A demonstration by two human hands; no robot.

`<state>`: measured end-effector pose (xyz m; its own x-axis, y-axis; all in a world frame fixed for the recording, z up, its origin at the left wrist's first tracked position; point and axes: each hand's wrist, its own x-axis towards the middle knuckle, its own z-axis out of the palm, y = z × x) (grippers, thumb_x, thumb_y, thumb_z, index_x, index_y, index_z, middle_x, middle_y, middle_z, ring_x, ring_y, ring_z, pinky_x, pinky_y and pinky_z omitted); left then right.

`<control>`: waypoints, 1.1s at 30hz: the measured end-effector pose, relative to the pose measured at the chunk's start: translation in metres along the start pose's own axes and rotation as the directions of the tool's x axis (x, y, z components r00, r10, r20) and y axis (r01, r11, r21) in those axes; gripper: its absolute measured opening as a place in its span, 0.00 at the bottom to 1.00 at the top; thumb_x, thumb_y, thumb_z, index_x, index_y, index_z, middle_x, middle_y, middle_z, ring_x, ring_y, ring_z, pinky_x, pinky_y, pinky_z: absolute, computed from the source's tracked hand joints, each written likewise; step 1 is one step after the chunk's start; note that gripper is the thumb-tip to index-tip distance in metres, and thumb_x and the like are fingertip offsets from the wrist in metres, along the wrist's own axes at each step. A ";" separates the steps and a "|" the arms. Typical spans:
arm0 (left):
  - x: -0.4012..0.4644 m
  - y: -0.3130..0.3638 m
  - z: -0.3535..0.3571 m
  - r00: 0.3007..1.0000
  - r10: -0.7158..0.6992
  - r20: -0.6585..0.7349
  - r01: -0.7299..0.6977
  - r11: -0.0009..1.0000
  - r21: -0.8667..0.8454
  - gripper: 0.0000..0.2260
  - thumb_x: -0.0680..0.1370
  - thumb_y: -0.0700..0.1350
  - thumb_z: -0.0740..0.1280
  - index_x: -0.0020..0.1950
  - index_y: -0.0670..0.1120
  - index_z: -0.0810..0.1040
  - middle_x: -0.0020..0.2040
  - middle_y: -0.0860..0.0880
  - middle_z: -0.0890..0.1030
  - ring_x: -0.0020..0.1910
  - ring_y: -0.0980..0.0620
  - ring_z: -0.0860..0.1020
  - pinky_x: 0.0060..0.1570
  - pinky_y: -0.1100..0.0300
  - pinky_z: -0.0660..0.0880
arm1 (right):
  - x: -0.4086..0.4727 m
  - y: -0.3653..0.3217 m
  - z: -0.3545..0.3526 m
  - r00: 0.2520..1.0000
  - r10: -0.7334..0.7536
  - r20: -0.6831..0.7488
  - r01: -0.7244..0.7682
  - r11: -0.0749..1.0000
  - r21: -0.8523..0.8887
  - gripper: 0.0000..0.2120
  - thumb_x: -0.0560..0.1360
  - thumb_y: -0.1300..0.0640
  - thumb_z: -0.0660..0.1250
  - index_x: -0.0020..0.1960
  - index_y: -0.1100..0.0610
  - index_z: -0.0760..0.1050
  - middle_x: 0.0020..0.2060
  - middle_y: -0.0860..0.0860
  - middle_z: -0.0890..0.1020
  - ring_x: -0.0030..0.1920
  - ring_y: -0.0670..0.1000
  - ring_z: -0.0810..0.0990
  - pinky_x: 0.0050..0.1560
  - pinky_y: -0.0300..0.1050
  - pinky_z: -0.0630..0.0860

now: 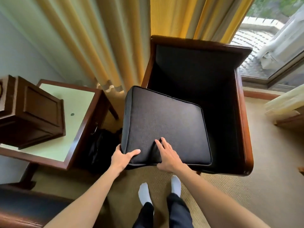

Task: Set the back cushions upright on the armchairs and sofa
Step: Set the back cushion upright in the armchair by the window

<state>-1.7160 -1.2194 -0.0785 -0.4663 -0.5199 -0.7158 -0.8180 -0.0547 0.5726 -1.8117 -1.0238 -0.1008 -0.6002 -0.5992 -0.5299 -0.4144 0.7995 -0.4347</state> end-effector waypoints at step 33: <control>-0.058 0.323 0.066 0.978 0.153 0.143 -0.141 0.986 -0.090 0.37 0.70 0.55 0.66 0.77 0.60 0.56 0.71 0.47 0.68 0.53 0.46 0.75 0.43 0.53 0.75 | 0.000 0.092 -0.197 0.648 0.036 -0.761 0.050 0.995 0.089 0.38 0.53 0.47 0.77 0.60 0.53 0.70 0.49 0.47 0.81 0.48 0.54 0.81 0.49 0.52 0.74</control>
<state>-1.9754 -1.1504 0.1215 -0.6291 -0.3951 -0.6694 -0.7106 -0.0568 0.7013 -1.9845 -0.9418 0.0030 -0.9242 -0.3283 0.1953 -0.3813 0.7618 -0.5238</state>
